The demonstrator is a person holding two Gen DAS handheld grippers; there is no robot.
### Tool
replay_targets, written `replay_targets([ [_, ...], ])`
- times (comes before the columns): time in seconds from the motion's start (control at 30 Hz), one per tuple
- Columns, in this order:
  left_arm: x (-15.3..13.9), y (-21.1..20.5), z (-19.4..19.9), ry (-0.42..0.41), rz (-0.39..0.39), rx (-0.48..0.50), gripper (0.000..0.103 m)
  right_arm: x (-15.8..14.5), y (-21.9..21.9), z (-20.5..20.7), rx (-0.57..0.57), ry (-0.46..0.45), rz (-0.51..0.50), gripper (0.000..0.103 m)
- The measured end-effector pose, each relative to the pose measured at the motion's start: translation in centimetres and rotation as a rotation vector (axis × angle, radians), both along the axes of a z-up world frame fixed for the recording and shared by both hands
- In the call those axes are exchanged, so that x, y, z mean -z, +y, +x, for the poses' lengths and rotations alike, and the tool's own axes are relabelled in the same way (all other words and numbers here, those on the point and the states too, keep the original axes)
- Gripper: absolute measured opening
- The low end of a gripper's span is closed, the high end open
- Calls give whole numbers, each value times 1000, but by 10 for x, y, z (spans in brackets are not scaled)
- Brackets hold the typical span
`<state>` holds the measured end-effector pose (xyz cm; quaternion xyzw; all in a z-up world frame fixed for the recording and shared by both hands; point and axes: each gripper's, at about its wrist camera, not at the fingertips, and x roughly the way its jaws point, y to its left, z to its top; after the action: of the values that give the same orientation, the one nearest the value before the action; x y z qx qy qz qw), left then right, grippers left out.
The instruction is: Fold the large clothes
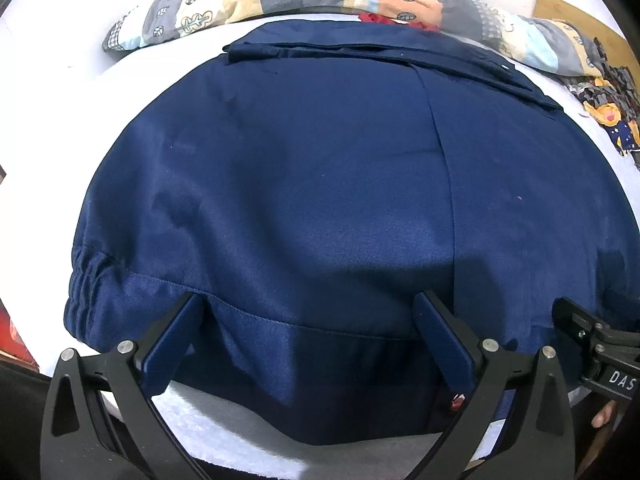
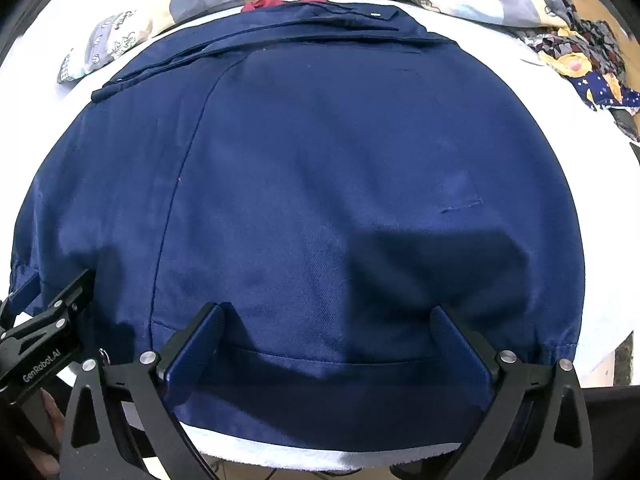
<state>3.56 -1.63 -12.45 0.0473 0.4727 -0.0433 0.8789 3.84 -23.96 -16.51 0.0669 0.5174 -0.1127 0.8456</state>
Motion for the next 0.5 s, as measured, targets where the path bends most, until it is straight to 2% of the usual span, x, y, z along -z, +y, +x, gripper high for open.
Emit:
replay_targets([
  [0.5,1,-4,-7,-38,15,0,103,2,4,-8,-25,-57,-51,102],
])
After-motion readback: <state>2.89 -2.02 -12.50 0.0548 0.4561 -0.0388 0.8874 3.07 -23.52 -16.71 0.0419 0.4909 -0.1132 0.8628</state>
